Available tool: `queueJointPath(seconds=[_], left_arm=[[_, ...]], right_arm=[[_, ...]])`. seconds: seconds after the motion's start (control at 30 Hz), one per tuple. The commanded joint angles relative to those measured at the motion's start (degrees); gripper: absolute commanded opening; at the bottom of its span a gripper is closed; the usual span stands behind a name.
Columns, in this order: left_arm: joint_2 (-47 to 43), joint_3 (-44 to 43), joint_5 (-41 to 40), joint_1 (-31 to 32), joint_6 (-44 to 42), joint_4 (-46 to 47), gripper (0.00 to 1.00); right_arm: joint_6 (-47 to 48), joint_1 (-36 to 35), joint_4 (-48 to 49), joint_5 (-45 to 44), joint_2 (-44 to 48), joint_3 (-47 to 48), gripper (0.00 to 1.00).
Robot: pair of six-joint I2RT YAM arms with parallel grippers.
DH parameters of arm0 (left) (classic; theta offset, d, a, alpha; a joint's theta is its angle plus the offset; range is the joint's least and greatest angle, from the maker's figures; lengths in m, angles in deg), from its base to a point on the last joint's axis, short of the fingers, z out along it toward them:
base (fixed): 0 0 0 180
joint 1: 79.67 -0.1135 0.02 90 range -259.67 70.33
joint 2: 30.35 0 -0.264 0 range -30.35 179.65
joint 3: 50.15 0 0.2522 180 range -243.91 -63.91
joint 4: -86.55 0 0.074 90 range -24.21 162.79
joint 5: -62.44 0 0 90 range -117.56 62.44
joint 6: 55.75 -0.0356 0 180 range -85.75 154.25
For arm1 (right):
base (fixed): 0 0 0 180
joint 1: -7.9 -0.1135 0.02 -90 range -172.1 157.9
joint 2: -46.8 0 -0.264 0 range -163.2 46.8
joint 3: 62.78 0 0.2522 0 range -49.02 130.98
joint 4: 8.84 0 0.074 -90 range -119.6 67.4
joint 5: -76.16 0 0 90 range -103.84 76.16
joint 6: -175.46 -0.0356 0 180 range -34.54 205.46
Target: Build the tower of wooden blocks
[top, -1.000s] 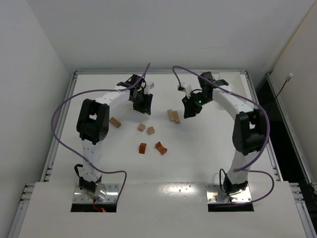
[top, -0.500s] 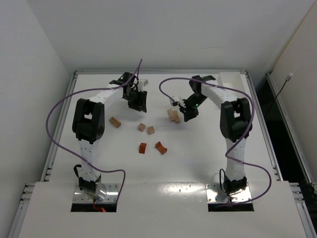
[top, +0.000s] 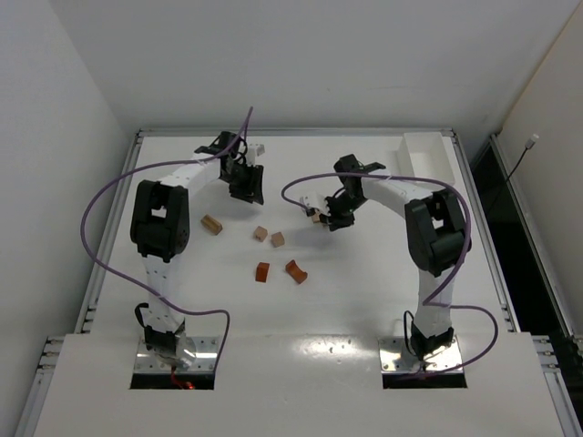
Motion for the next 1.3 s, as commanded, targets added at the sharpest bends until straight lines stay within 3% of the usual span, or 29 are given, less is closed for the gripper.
queueJointPath(seconds=[0.0, 0.17, 0.87, 1.27], left_arm=[[0.78, -2.84, 1.73, -0.78, -0.07, 0.12, 0.37], [1.4, -3.37, 1.74, -0.78, -0.07, 0.12, 0.37], [2.45, -3.37, 2.79, -1.83, 0.46, 0.12, 0.37], [2.45, -3.37, 2.79, -1.83, 0.46, 0.12, 0.37]], right_arm=[[-3.1, -0.47, 6.22, -0.5, 0.86, 1.68, 0.07], [-3.1, -0.48, 3.77, -0.5, -1.78, 5.89, 0.07], [0.77, -2.06, -4.32, -1.12, -5.91, 7.05, 0.07], [-2.31, -2.06, -3.79, -4.11, -8.29, 9.95, 0.16]])
